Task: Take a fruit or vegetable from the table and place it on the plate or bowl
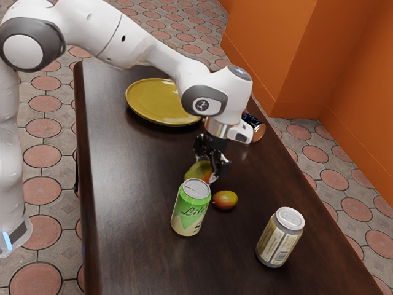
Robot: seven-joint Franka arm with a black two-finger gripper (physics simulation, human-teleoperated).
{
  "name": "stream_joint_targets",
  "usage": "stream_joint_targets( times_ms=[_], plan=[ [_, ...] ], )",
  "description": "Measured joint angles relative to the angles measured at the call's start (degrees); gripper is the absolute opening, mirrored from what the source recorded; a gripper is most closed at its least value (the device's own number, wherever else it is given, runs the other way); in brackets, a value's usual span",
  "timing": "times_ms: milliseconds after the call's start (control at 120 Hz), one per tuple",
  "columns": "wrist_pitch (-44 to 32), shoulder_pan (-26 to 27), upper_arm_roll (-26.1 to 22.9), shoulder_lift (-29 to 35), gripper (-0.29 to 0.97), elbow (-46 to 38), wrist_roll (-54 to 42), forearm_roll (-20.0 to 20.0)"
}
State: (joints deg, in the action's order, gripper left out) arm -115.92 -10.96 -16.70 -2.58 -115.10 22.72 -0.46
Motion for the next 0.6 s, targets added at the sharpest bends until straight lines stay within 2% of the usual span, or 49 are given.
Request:
stream_joint_targets(
  times_ms=[333, 542, 600],
  plan=[
    [1.9, -0.1, 0.4, 2.4, 0.4, 2.6, 0.2, 1.3],
    [5.3, 3.4, 5.0, 5.0, 0.4, 6.5, -0.4, 4.0],
    [6.4, 2.5, 6.3, 6.7, 0.39, 6.7, -0.8, 4.6]
  ],
)
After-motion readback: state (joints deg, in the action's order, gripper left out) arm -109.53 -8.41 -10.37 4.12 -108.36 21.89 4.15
